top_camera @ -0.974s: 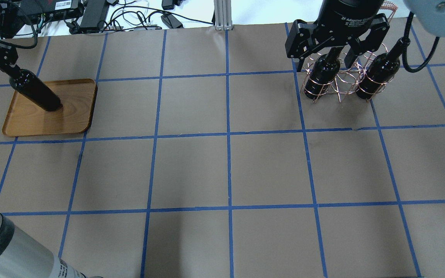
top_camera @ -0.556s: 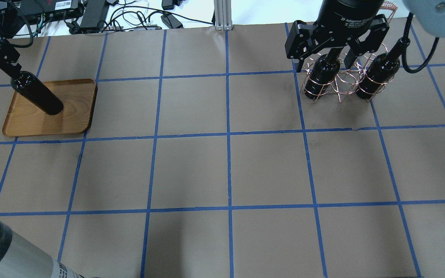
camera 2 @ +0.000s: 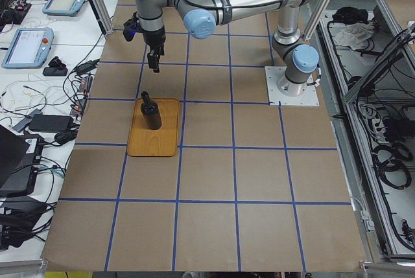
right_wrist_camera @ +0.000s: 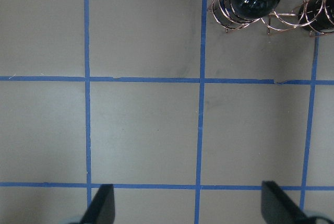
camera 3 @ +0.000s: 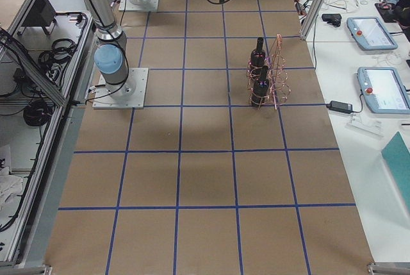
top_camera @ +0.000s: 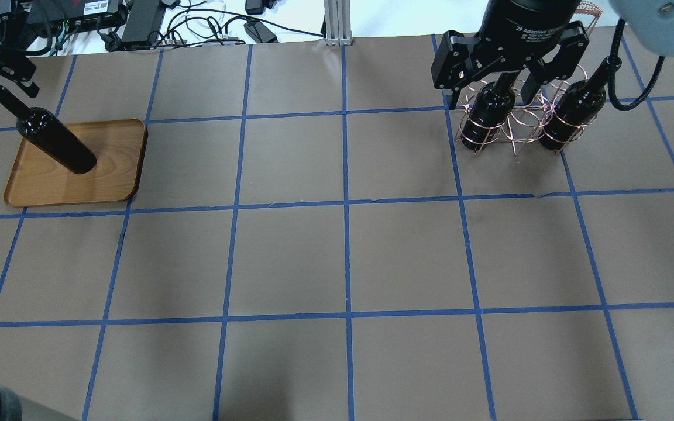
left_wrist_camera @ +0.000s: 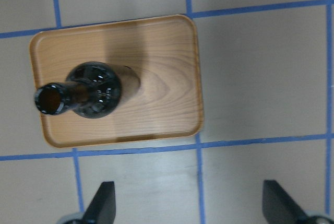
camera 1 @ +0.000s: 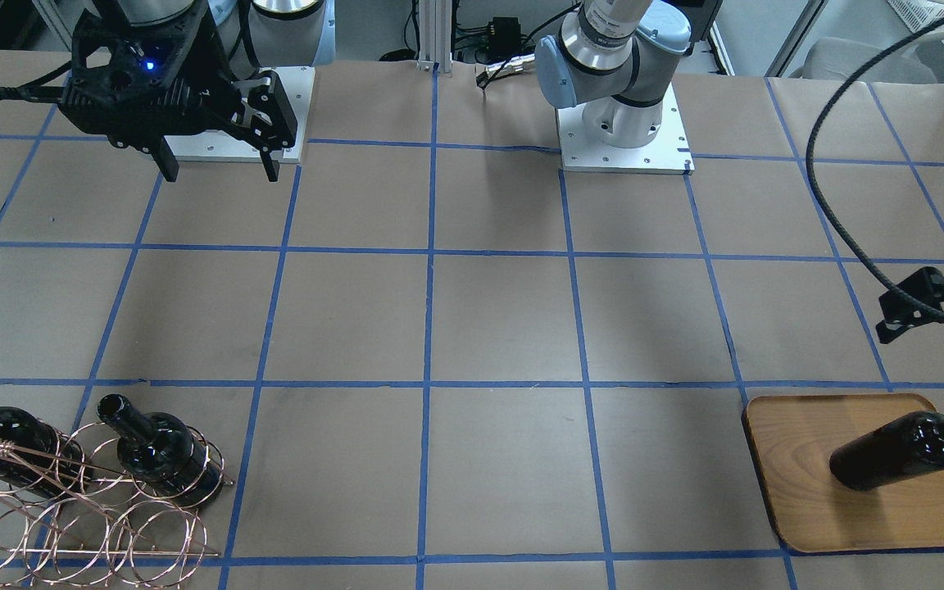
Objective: Take wine from basket and place on tray
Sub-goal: 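Open the left gripper and raise it away from the bottle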
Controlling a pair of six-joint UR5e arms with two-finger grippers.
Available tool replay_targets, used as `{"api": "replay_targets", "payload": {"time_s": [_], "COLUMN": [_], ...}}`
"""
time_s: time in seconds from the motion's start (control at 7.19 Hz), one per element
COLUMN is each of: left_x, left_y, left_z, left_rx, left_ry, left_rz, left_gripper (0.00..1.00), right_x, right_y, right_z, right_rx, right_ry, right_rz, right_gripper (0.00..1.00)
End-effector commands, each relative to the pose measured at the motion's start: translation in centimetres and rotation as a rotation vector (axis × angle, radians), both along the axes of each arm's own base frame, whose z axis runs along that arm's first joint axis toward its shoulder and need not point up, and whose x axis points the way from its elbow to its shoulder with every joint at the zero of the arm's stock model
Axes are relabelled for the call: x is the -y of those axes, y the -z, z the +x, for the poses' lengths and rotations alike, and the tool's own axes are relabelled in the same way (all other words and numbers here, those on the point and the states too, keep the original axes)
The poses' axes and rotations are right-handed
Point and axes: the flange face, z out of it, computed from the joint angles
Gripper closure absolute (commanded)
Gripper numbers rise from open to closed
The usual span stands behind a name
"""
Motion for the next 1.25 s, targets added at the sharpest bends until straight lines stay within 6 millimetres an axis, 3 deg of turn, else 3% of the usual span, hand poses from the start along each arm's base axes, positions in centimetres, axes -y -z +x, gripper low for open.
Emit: {"api": "replay_targets", "payload": {"time_s": [0.0, 0.14, 0.28, 0.42, 0.56, 0.7, 1.11], "left_x": [-3.2, -5.2, -6.4, -7.9, -9.6, -10.6, -10.8], "left_y": [-3.6, -4.8, -4.4, -3.6, -3.7, -3.6, -3.1], "left_z": [-11.5, -16.9, -21.0, -23.8, -24.7, -24.5, -24.0], "left_rx": [-0.02, -0.031, -0.028, -0.033, -0.031, -0.029, -0.032], "left_ry": [-0.082, -0.104, -0.037, 0.003, 0.023, 0.018, 0.011], "left_rz": [-0.031, -0.027, -0.018, -0.001, 0.0, 0.004, 0.01], "left_gripper": [0.0, 0.0, 0.0, 0.0, 0.0, 0.0, 0.0], "right_x": [0.0, 0.0, 0.0, 0.0, 0.0, 0.0, 0.0], "right_y": [0.0, 0.0, 0.0, 0.0, 0.0, 0.0, 0.0], "right_z": [0.0, 0.0, 0.0, 0.0, 0.0, 0.0, 0.0], "right_rx": [0.0, 0.0, 0.0, 0.001, 0.001, 0.0, 0.0], "right_ry": [0.001, 0.001, 0.001, 0.001, 0.001, 0.001, 0.001], "right_rz": [0.0, 0.0, 0.002, 0.002, 0.002, 0.002, 0.002], "right_gripper": [0.0, 0.0, 0.0, 0.0, 0.0, 0.0, 0.0]}}
